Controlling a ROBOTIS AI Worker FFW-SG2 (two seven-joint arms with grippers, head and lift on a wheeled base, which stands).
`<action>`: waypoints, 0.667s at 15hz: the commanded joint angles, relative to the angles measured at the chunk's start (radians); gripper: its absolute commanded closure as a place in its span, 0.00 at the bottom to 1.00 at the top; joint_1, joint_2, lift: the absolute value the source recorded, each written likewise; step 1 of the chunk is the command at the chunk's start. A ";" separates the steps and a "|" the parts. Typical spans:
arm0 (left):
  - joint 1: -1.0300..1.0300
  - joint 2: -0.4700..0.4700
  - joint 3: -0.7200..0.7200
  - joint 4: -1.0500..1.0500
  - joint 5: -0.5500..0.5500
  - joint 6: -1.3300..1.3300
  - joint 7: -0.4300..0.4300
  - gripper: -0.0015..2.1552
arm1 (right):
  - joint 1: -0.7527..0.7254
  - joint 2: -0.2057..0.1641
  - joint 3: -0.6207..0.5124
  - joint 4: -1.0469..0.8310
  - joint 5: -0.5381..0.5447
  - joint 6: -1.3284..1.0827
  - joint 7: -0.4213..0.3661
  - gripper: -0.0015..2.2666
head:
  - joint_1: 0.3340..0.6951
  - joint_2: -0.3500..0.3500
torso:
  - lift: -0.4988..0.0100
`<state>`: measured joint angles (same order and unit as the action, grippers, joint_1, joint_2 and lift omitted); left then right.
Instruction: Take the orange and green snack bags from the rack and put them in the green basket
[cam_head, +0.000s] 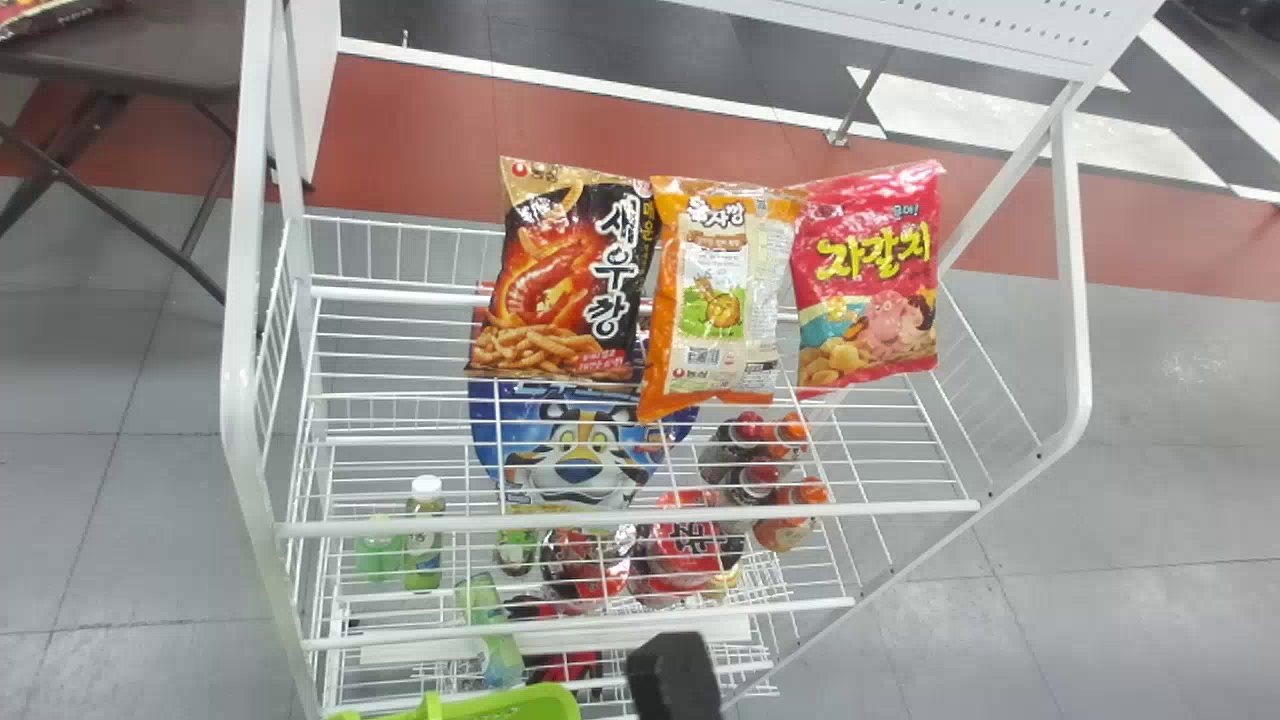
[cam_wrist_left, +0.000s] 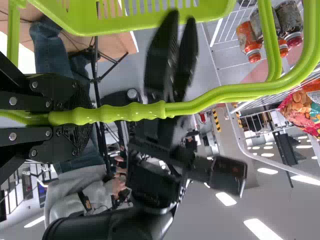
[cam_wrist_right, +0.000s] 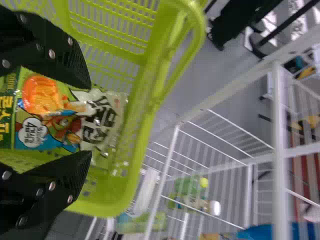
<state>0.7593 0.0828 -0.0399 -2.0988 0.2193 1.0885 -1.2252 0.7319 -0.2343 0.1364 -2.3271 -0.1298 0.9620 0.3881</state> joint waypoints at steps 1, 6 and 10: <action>0.000 0.000 0.000 0.002 0.000 -0.003 0.003 1.00 | 0.029 0.006 -0.072 -0.095 -0.028 -0.070 -0.008 0.03 | 1.00 0.00 | 0.98; 0.009 0.000 0.003 -0.001 0.002 -0.025 -0.003 1.00 | 0.044 0.029 -0.230 -0.109 -0.123 -0.656 -0.064 0.04 | 1.00 0.00 | 0.98; 0.009 0.002 0.003 -0.001 0.000 -0.015 -0.002 1.00 | -0.002 0.066 -0.320 -0.025 -0.154 -0.828 -0.075 0.04 | 1.00 0.00 | 0.98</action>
<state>0.7696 0.0843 -0.0363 -2.1013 0.2206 1.0715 -1.2282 0.7551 -0.1842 -0.1515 -2.3790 -0.2787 0.1570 0.3125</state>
